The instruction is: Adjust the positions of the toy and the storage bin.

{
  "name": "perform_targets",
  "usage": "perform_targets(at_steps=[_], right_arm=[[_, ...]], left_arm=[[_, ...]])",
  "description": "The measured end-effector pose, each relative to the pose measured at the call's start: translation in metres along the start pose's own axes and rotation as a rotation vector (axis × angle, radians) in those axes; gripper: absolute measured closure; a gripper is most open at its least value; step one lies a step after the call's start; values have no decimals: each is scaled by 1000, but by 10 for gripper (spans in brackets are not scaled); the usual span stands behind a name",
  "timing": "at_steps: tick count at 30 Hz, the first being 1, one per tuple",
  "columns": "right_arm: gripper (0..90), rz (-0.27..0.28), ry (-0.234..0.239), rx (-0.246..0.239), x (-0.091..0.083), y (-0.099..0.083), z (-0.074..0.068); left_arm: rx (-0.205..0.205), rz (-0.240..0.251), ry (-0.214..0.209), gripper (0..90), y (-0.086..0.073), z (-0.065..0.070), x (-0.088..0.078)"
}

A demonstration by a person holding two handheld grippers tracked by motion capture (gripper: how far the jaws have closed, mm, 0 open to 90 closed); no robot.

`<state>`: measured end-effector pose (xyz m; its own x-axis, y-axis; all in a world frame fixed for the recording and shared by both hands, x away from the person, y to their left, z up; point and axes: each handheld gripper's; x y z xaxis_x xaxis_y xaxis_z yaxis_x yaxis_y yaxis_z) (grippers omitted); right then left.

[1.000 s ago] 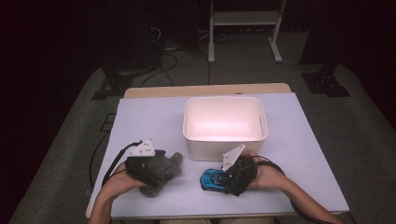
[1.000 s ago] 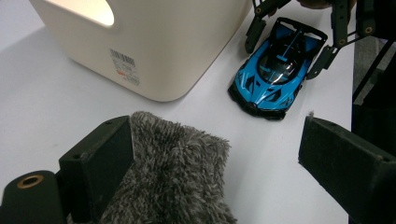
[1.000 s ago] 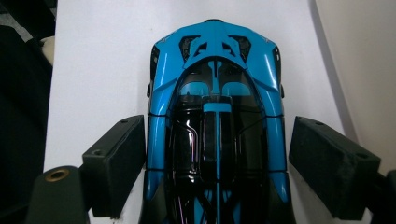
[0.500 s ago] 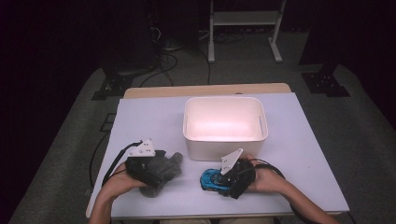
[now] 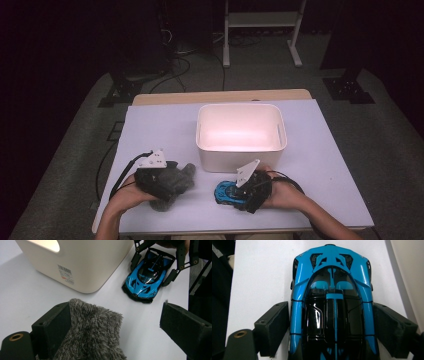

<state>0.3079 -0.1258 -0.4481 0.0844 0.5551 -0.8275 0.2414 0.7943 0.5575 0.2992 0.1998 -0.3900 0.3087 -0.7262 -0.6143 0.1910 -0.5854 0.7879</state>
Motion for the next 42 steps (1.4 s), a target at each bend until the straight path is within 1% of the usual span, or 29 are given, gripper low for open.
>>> perform_targets(at_steps=[3,5,10,12,15,21,24,29,38,42], right_arm=[[183,3,1,1,-1,0,0],[218,1,2,1,-1,0,0],[246,-4,-12,10,-2,2,-1],[247,-11,-13,-2,-2,3,-1],[248,-16,-7,-6,-2,4,0],[249,-4,7,-20,-2,2,1],[249,-10,17,-28,-3,2,4],[250,-11,16,-40,-4,2,4],[251,9,47,-24,-7,-1,8],[251,12,49,-29,-8,-1,7]], left_arm=[[-1,2,2,97,0,0,0],[0,1,2,98,0,0,0],[1,0,2,97,0,0,-1],[2,4,3,97,0,0,-1],[0,7,5,98,0,0,-2],[1,3,6,98,-1,-1,-3],[0,4,5,97,-1,-1,-2],[-5,9,7,98,-1,-1,-3],[-10,11,10,97,-3,-3,-4],[-11,8,8,98,-3,-3,-4]])
Point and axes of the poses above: each handheld gripper's, and its own axes: x roughly forward along the jaws, y roughly out of its top, z roughly to its right, and after that the axes turned 7 degrees about x, right-handed
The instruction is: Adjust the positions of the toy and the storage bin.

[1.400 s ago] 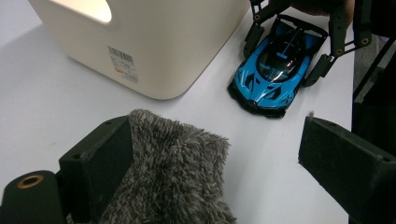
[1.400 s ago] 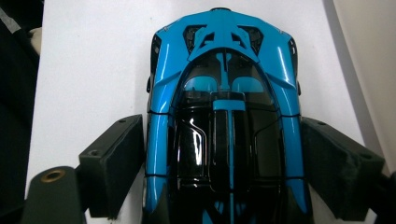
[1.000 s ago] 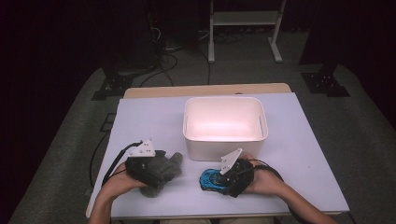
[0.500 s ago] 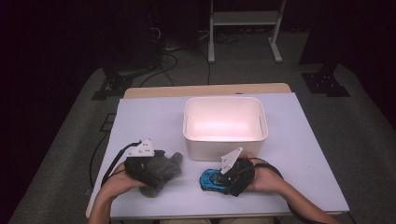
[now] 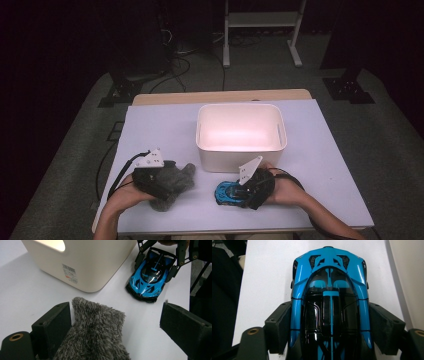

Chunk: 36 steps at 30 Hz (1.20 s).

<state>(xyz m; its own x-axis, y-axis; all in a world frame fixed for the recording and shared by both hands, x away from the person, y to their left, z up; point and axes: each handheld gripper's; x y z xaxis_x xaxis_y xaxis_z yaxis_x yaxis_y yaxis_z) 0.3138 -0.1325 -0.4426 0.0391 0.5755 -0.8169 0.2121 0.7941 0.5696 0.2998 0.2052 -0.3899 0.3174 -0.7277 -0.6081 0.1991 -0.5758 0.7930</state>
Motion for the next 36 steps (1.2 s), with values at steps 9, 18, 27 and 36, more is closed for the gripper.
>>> perform_targets(at_steps=[9,18,27,36], right_arm=[[251,11,26,-4,-6,3,-3],[251,25,48,-15,-23,11,-8],[251,40,65,-23,-44,23,-15],[251,63,86,-38,-69,40,-23]], left_arm=[[-2,1,4,97,-1,-1,-1],[-9,5,2,97,-3,-3,-1],[-11,4,0,97,-5,-4,-1],[-14,1,-2,97,-6,-5,-1]])
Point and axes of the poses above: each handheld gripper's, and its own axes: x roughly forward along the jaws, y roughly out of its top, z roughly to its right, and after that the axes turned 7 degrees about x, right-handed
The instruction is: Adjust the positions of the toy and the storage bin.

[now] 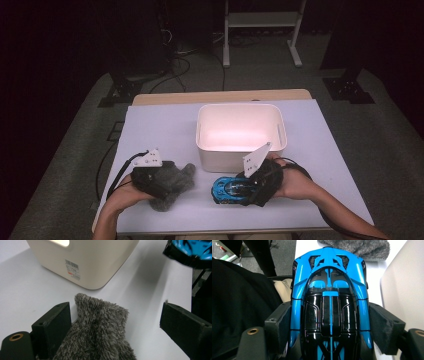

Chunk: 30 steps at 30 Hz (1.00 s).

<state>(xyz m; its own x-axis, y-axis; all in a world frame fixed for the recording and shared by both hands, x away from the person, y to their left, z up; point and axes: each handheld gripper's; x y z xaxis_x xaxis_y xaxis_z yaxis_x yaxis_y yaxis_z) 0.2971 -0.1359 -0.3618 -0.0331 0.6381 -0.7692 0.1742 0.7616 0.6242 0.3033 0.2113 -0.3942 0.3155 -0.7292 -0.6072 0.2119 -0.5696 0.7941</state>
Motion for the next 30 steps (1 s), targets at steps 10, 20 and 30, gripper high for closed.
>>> perform_targets(at_steps=[10,20,30], right_arm=[[251,25,13,-9,-27,18,-2],[251,16,12,-22,-50,40,-3],[251,12,-6,-27,-75,59,6]], left_arm=[[-13,4,4,97,-3,-2,1],[-15,-3,3,98,-5,-5,2],[-26,4,2,97,-7,-8,0]])
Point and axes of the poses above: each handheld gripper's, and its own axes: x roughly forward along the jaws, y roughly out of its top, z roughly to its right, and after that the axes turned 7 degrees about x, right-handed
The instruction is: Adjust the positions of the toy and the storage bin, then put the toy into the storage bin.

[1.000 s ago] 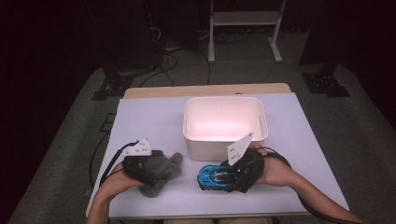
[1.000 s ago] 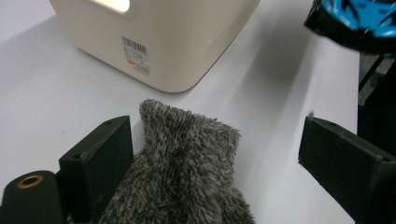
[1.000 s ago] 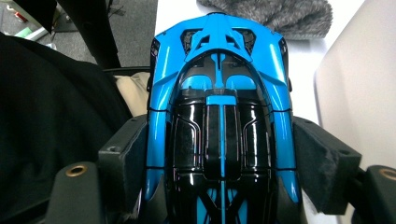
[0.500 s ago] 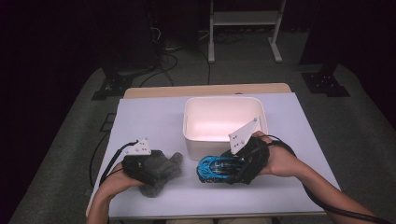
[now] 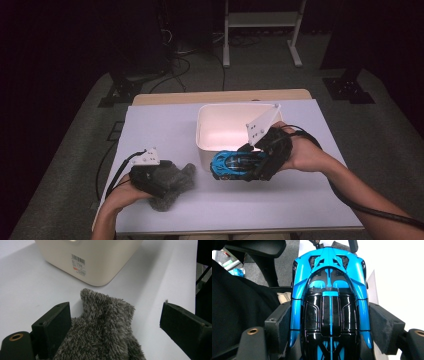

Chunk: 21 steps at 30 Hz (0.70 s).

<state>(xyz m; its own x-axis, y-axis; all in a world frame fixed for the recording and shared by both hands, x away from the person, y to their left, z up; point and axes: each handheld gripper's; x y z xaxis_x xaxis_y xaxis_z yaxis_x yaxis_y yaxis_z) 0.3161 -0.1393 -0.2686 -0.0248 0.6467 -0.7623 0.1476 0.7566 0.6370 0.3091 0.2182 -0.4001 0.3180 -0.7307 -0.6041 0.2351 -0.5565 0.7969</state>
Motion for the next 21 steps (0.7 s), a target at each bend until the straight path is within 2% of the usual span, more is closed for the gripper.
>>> perform_targets(at_steps=[8,21], right_arm=[[251,-10,-21,16,-18,13,15],[251,-11,-40,32,-28,25,44]], left_arm=[[-5,2,-9,97,0,-2,3],[-4,-4,-6,97,-2,-4,3]])
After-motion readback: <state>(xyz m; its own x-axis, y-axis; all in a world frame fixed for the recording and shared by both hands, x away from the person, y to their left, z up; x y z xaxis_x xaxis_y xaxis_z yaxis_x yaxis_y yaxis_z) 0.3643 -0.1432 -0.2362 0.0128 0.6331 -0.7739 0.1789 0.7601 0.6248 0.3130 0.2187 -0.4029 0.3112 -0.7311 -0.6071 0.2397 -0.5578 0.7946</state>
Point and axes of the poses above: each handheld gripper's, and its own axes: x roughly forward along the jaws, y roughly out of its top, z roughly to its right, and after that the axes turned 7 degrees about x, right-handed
